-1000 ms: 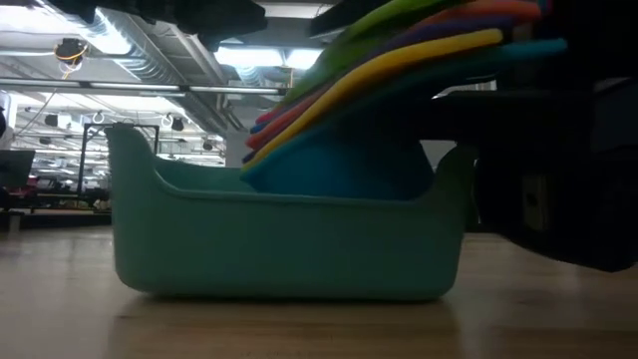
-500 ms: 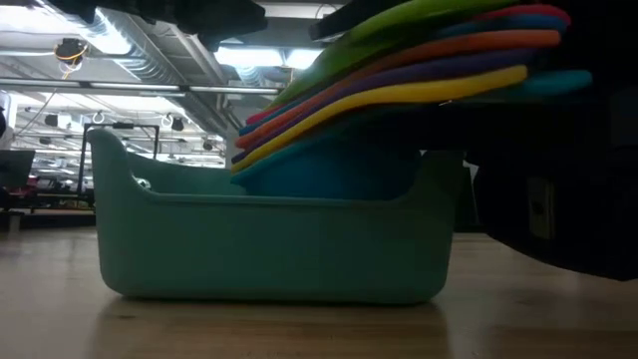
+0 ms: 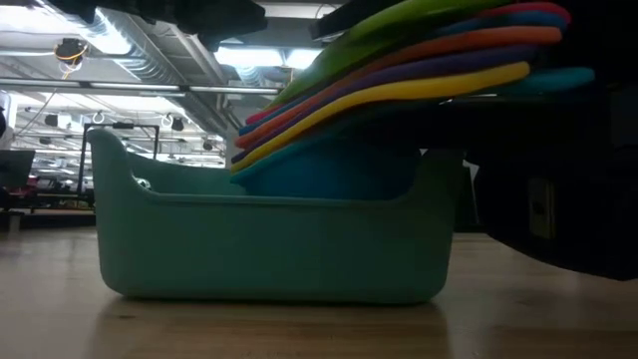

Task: Nest measuring cups in basket
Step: Put the nested measuring cups into the blue bin

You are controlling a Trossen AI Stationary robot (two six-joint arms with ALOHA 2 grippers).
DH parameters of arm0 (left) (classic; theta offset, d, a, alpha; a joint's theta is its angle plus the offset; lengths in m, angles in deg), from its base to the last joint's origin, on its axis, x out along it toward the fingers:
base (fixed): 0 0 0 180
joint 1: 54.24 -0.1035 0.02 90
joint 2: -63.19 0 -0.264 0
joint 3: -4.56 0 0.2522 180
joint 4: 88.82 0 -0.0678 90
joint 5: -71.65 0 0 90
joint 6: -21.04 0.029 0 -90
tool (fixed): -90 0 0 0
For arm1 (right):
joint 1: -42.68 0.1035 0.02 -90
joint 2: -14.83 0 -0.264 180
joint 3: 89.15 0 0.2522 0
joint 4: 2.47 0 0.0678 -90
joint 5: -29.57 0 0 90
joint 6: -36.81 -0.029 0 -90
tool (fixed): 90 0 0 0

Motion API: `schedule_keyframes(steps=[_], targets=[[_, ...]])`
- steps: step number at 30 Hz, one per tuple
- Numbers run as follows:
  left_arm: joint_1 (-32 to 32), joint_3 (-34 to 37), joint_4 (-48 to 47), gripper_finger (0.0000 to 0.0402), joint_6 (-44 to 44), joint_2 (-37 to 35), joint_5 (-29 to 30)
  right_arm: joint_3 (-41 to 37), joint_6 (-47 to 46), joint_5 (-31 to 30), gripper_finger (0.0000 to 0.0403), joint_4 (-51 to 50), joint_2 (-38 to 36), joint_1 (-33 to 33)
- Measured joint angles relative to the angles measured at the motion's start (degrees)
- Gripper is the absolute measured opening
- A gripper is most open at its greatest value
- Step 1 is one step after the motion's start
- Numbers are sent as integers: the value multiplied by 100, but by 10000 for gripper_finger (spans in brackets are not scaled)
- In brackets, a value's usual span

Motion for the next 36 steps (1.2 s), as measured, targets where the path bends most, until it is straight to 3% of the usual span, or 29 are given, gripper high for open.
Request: schedule_keyframes(steps=[36], targets=[[2, 0, -1, 112, 1, 1, 21, 0, -13, 87, 148, 2, 2, -52]])
